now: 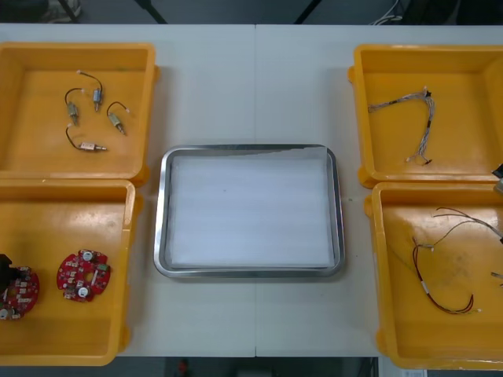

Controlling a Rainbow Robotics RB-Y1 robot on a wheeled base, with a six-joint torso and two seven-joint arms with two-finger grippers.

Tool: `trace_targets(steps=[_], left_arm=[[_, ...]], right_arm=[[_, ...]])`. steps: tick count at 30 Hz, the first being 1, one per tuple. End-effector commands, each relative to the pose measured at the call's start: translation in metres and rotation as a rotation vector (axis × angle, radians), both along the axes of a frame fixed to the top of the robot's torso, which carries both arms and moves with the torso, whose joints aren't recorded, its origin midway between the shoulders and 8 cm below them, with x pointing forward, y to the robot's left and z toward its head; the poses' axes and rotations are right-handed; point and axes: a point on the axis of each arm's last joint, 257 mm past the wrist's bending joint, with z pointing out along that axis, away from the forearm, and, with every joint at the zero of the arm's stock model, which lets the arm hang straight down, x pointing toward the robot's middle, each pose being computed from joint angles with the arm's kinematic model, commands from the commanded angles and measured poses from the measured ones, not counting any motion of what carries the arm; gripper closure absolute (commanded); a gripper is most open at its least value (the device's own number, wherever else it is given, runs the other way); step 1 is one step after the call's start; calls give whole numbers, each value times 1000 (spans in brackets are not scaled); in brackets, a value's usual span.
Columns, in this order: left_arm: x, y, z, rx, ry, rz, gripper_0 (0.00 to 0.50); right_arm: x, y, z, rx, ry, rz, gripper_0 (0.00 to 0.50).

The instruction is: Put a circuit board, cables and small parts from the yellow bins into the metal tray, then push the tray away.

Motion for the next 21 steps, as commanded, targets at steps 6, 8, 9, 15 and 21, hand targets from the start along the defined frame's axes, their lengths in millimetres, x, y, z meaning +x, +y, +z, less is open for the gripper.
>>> trace_targets(steps=[6,8,9,15,21], left_arm=[[-4,16,53,83,49,-87,500],[-1,16,64,88,48,-90,500],[0,14,70,91,51,-97,500],[13,4,104,117,65,-130,500],[21,-12,138,146,105,-168,500]], right_arm=[[3,10,77,-39,-92,17,500],[7,14,88,-44,-127,25,500],[9,17,95,-45,-146,30,500],[20,35,118,-44,-213,68,500],[29,53,136,-49,-256,117,500]])
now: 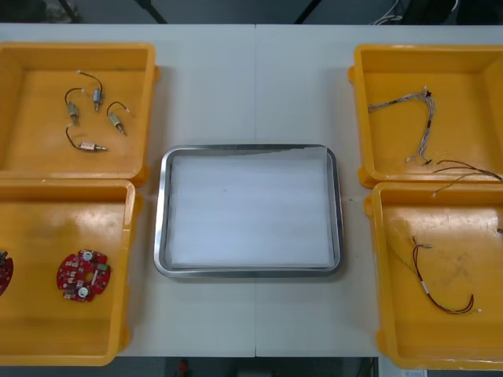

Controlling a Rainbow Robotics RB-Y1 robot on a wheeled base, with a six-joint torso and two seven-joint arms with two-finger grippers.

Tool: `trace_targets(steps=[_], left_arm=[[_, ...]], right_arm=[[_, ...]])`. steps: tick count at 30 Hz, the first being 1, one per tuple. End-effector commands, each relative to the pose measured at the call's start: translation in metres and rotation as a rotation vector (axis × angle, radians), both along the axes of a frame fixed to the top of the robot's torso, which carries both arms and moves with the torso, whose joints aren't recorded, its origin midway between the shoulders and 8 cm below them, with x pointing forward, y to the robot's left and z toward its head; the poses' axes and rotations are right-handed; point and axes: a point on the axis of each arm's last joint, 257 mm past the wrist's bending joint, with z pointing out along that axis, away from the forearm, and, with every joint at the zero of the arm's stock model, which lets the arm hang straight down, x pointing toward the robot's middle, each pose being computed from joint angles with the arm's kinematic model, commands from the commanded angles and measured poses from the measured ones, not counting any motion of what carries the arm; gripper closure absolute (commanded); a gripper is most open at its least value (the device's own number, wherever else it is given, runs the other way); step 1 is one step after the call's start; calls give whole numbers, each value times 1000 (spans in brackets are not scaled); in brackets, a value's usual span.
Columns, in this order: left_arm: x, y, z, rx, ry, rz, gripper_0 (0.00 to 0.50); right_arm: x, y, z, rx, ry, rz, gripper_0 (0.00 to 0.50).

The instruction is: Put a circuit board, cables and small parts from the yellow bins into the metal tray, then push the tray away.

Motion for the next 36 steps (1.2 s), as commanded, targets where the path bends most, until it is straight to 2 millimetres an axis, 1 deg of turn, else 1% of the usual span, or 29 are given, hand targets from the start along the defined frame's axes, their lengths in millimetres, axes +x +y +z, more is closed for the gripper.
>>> trace_targets(steps=[1,4,5,7,8,10,11,13,14,15,16,19,20,22,23,25,26,28,29,31,32,34,36], left_arm=[[24,-7,60,83,-40,-75,500],[32,-26,81,100,-27,-78,500],[34,-30,84,104,-28,-80,500],[41,-48,96,108,-35,-90,500],[43,-53,98,110,-37,-96,500],[53,-75,106,114,-50,-128,500],[55,-80,107,115,-53,-136,500],[63,-101,111,116,-61,-158,500],[66,-106,113,116,-63,-162,500],[69,-116,115,117,-68,-172,500],[71,-121,116,120,-70,-179,500],[77,-152,121,120,-83,-222,500],[78,-156,122,117,-86,-226,500],[81,-177,122,103,-88,-259,500],[82,-181,121,99,-86,-265,500],[83,-201,121,80,-89,-294,500],[84,-205,122,76,-93,-299,500],[86,-224,122,59,-99,-323,500],[87,-229,122,55,-100,-327,500],[89,-248,122,42,-106,-326,500],[89,-254,122,39,-107,-331,500],[91,-273,120,29,-112,-333,500],[91,-285,119,23,-116,-333,500]], right_arm=[[10,11,34,-19,-77,22,500],[10,17,37,-29,-79,47,500],[10,18,37,-30,-78,52,500],[8,22,37,-47,-71,70,500],[8,22,38,-54,-70,76,500],[6,24,40,-79,-69,93,500],[6,24,40,-83,-68,95,500],[5,26,41,-98,-60,110,500],[5,26,41,-98,-58,113,500],[4,28,40,-99,-54,119,500],[4,27,40,-102,-54,119,500],[2,29,37,-120,-36,135,500],[2,29,37,-124,-33,137,500],[1,29,35,-135,-20,142,500],[0,28,35,-137,-19,142,500],[0,30,34,-138,-14,148,500],[0,30,34,-136,-14,146,500],[0,31,34,-135,-13,148,500],[0,31,34,-135,-13,148,500],[-1,33,34,-136,-14,159,500],[-1,32,34,-138,-12,160,500],[-1,33,34,-140,-13,166,500],[-2,34,34,-139,-13,168,500]])
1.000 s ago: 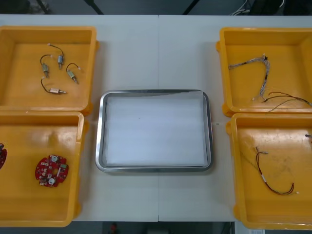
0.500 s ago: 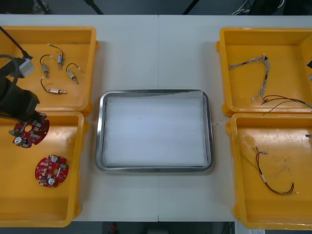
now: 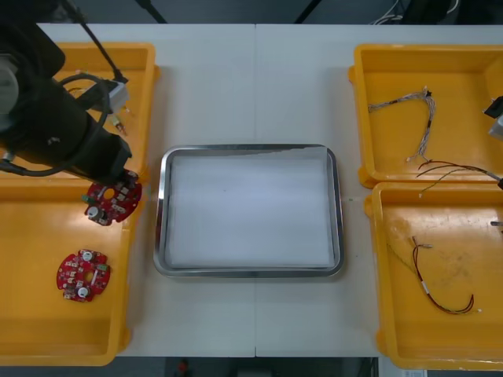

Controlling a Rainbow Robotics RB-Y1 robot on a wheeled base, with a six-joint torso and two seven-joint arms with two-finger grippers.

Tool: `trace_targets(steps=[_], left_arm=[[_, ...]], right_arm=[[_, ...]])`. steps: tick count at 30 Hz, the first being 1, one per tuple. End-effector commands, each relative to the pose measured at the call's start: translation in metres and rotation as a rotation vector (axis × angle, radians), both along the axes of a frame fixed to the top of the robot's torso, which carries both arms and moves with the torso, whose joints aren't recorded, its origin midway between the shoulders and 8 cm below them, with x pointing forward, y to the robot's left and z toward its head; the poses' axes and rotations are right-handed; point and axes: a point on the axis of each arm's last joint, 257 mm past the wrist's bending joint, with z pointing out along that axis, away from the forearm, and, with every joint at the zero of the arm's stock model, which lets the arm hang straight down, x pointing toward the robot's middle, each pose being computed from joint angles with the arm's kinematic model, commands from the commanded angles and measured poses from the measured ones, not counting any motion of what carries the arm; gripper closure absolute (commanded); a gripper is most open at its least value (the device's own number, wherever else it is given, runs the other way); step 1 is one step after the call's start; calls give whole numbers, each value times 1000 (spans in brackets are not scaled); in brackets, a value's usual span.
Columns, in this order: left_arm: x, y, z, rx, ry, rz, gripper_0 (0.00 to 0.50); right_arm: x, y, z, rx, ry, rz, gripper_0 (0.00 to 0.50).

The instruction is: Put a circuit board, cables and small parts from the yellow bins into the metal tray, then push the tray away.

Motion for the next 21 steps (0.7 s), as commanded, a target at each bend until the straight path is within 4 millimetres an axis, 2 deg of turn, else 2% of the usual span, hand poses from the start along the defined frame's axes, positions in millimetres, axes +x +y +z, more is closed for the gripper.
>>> trace_targets(steps=[1,12,14,18,21], left_arm=[[5,-52,12,-45,-39,27,500],[2,-102,-27,-25,-42,-24,500],[3,-117,-40,-48,-29,-32,500],[7,-129,-53,-67,-23,-35,500],[14,-137,-72,-54,-39,-36,500]], right_arm=[[1,3,16,-43,-32,22,500],[1,4,18,-53,-39,30,500],[1,4,18,-55,-39,32,500],[1,5,17,-53,-38,35,500],[1,4,18,-57,-39,36,500]])
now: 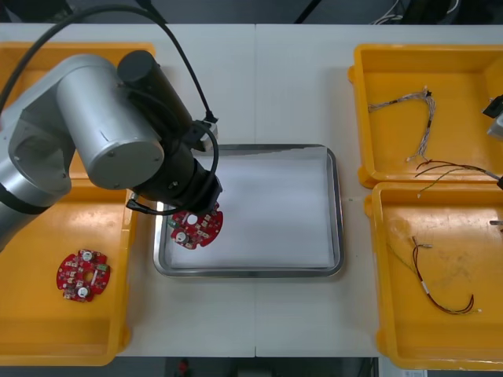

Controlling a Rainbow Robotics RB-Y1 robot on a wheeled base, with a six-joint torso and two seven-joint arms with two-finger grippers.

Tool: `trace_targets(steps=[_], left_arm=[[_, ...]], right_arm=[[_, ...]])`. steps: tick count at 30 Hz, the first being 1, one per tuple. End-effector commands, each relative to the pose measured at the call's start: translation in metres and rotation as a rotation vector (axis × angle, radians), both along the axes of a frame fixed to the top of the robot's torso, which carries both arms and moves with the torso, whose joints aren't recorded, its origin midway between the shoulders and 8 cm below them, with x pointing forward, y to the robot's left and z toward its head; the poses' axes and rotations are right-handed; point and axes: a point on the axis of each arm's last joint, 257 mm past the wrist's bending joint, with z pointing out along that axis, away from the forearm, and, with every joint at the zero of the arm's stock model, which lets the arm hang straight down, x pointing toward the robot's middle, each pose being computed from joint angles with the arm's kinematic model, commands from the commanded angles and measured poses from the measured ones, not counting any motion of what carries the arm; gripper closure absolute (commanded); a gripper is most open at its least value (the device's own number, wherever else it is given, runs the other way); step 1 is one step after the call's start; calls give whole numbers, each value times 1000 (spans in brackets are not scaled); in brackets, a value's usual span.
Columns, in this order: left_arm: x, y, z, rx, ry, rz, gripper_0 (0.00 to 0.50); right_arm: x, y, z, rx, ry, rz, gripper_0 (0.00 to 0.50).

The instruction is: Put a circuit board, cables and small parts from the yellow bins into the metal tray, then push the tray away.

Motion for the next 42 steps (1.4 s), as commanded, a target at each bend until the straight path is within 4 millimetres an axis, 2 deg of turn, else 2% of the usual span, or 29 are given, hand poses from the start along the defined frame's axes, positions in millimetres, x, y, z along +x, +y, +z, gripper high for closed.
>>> trace_targets(steps=[1,10,21,22,23,25,26,33,37,42], left_arm=[[14,-28,-10,-19,-50,12,500],[31,-28,-46,-11,-65,22,500],[31,-26,-53,0,-71,21,497],[31,-26,-53,1,-71,20,484],[31,-26,-53,1,-72,22,328],[31,-26,-52,-1,-73,23,73],[32,-27,-50,-7,-74,25,0],[29,-24,-33,-18,-61,45,0],[25,-19,-10,-26,-48,60,0],[21,-6,27,-30,-51,76,0]], right_arm=[[2,1,14,-49,-28,23,500],[1,2,14,-45,-26,27,500],[1,4,13,-42,-24,31,500],[1,4,13,-40,-24,34,500],[1,5,13,-39,-23,35,500],[1,5,13,-38,-23,38,500],[0,6,13,-37,-21,38,500],[0,9,15,-31,-24,53,500],[0,16,18,-22,-28,79,500],[0,19,24,-31,-47,88,500]])
